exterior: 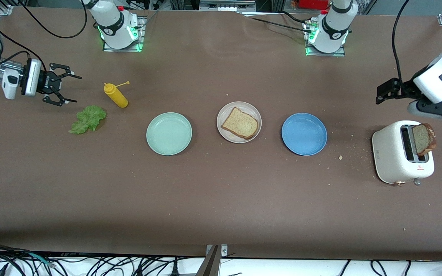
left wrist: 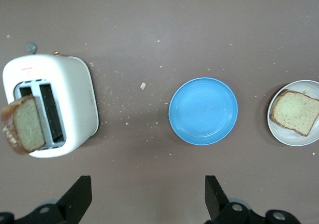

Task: Make sandwich in beige plate with both arms
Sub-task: 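Grasp the yellow mustard bottle with the right gripper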

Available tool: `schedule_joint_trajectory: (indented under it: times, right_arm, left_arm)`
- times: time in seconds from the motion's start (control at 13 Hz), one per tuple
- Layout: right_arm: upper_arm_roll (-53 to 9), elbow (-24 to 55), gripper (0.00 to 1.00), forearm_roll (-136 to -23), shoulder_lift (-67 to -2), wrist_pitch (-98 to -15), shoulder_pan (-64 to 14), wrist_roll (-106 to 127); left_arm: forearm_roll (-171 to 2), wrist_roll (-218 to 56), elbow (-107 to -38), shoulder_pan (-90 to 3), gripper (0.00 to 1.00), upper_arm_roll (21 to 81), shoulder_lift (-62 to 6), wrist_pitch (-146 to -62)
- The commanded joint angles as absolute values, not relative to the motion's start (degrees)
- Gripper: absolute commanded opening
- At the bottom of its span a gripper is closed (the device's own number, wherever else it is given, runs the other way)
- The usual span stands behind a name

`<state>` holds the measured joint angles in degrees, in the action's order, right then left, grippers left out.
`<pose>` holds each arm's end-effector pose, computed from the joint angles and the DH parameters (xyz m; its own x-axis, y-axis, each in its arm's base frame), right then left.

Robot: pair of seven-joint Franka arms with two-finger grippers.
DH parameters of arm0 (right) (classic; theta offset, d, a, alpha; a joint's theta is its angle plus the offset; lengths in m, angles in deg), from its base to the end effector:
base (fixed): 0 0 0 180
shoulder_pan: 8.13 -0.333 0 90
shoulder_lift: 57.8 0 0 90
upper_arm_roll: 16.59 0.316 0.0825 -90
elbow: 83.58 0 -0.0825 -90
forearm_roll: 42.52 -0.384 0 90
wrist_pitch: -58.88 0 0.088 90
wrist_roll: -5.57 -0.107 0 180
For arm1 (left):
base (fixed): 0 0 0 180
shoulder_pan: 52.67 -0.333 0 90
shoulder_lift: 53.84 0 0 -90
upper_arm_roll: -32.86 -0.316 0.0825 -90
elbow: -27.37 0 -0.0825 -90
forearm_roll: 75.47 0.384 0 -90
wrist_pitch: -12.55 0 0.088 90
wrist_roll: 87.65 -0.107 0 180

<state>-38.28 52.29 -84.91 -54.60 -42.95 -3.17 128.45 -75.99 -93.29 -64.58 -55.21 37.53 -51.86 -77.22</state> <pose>0.4160 -0.1442 0.2848 0.3313 0.6281 0.7041 0.9405 -0.1595 -0.3001 0.5617 -0.0211 0.5889 0.9883 -0.1353 -0.0709 -0.1343 -0.9908 0.0189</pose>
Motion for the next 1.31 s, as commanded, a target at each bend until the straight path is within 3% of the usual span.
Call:
schedule_joint_trajectory:
  times: [0.0,0.31,0.54,1.23]
  right_arm:
    - [-40.7,52.1,0.99,-90.4,-47.2,-38.4,-2.6,139.7]
    - [-40.8,52.1,0.99,-95.3,-40.5,-33.6,-1.6,149.4]
    - [-40.8,52.1,0.99,-96.7,-36.9,-31.7,-1.5,153.0]
    - [-40.0,52.0,0.99,-103.3,-27.7,-29.9,-2.2,160.4]
  left_arm:
    - [-76.5,-92.3,-70.1,-57.8,1.00,40.7,-55.9,-80.4]
    - [-76.6,-92.3,-76.4,-56.9,1.00,40.9,-60.4,-81.5]
    - [-76.2,-92.3,-73.4,-50.7,1.00,36.3,-57.7,-81.0]
    - [-76.2,-92.3,-71.9,-51.2,1.00,36.4,-56.7,-80.1]
